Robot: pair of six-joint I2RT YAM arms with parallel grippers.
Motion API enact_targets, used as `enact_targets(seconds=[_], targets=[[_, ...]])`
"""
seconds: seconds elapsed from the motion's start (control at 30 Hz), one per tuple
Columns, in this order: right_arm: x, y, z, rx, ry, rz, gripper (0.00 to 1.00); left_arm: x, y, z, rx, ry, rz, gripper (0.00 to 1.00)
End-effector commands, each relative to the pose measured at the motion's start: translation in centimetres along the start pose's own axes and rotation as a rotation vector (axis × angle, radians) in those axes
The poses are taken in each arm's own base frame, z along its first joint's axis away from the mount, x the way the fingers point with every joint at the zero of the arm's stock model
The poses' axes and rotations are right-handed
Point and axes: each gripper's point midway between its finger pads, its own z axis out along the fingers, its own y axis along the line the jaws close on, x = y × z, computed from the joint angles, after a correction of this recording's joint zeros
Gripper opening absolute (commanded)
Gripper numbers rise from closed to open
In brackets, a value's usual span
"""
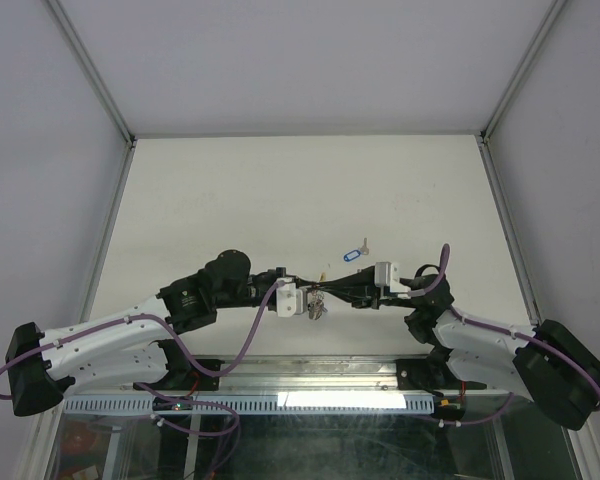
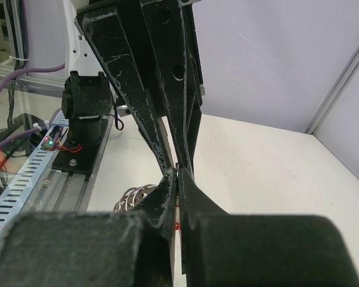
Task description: Put the keys on the keyring
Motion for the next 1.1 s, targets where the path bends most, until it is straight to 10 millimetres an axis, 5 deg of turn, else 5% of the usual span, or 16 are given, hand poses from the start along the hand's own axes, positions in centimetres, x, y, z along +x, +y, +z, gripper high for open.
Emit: enact_targets(seconds=[0.0, 0.23, 0.53, 1.07], targets=[[-2.3, -0.4, 0.7, -0.006, -0.069, -0.065, 0.00, -1.8, 0.1, 0.2, 0.004, -0.074, 0.004, 0.02], [-2.0, -0.4, 0.5, 0.000, -0.058, -0.063, 0.01, -1.8, 1.0, 0.0, -0.047, -0.056, -0.013, 0.00], [-1.2, -2.1, -0.6, 0.128, 0.015, -0.078, 0.31, 0.4, 1.4, -0.8, -0.022, 0.106, 0.054, 0.00], [0.9, -2.8, -1.6, 0.198, 0.121, -0.021, 0.36, 2.8, 5.1, -3.1, 0.096, 0.544, 0.258, 0.00]])
